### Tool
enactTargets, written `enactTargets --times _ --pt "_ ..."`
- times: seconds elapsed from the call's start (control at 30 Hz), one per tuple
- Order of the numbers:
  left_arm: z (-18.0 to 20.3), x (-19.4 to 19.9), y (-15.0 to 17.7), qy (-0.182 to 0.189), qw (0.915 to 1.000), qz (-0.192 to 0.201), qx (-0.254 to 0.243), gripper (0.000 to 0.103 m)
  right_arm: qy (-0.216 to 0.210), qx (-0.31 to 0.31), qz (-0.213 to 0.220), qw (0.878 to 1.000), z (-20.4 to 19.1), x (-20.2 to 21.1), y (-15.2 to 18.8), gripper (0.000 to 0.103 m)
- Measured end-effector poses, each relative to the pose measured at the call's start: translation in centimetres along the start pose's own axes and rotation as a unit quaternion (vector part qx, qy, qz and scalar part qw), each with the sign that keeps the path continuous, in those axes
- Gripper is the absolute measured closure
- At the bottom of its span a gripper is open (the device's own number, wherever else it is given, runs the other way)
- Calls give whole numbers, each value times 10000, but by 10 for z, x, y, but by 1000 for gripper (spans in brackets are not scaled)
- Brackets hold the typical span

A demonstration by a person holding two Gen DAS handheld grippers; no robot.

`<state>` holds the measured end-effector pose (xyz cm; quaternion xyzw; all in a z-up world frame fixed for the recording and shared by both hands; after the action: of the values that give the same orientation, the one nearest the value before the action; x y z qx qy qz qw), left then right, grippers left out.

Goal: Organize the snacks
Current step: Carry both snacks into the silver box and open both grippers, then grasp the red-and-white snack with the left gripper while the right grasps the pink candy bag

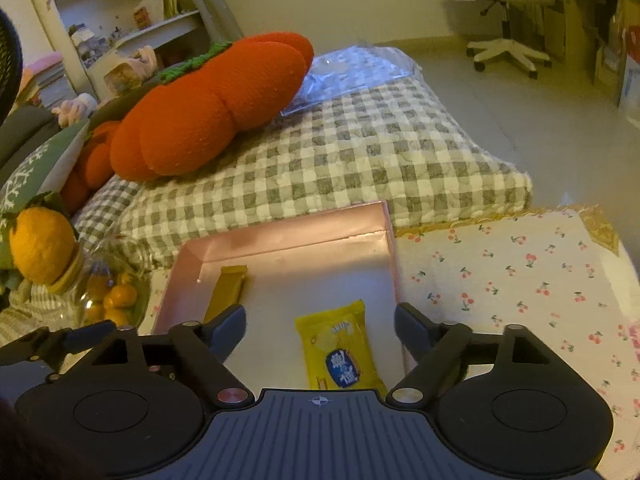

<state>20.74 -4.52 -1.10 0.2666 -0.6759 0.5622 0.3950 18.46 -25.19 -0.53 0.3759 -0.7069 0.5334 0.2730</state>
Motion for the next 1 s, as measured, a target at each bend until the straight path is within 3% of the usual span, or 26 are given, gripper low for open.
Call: enactTargets --times 0.27,1.0 --pt "-1 18 25 -178 9998 -40 -7 3 200 328 75 9992 -9 25 24 11" --pt "-17 45 120 -214 9995 -243 45 1 -101 764 -453 9960 -15 45 128 11"
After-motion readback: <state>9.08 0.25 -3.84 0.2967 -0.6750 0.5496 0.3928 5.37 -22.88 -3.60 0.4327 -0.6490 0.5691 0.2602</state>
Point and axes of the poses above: each gripper's, at about its wrist camera, not at the fingertips, and x roughly against the way its jaws point, z to its right, y to its underside, the point moved 4 cm from there along -x, roughly the way its jaws point, and after that the axes turned 9 degrees about -z, right-handed, at the moved point
